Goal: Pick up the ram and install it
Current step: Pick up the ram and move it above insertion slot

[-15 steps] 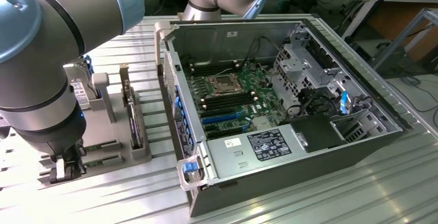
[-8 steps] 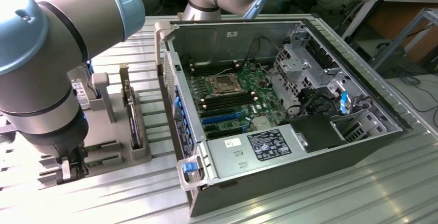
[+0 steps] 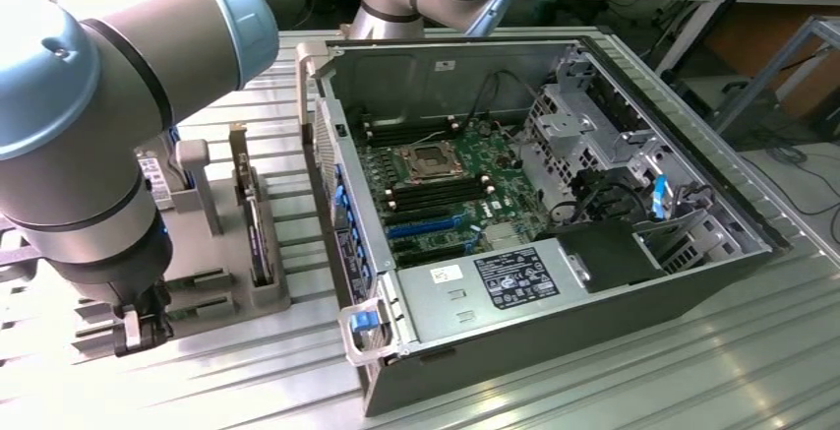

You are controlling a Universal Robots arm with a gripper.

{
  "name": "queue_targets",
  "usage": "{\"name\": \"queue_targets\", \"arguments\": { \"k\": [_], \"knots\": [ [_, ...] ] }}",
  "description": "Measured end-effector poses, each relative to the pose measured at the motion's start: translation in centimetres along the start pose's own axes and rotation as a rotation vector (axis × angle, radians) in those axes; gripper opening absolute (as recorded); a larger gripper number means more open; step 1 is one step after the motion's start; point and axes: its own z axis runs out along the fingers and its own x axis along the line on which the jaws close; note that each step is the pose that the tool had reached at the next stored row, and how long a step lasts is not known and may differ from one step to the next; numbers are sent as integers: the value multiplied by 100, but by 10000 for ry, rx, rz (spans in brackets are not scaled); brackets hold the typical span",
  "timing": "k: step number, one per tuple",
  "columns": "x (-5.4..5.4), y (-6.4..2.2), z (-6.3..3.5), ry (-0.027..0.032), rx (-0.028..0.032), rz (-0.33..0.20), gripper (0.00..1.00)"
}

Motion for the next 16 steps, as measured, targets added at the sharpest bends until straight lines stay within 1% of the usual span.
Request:
{"name": "queue_targets", "arguments": {
  "k": [2,4,6,7,8,15,16],
  "knots": [
    [0,0,0,0,0,0,40],
    [0,0,2,0,0,0,27],
    [0,0,6,0,0,1,25],
    [0,0,7,0,-1,0,18],
    [0,0,9,0,-1,1,14],
    [0,0,10,-1,1,0,14],
    [-1,1,-20,-2,3,0,14]
  ]
}}
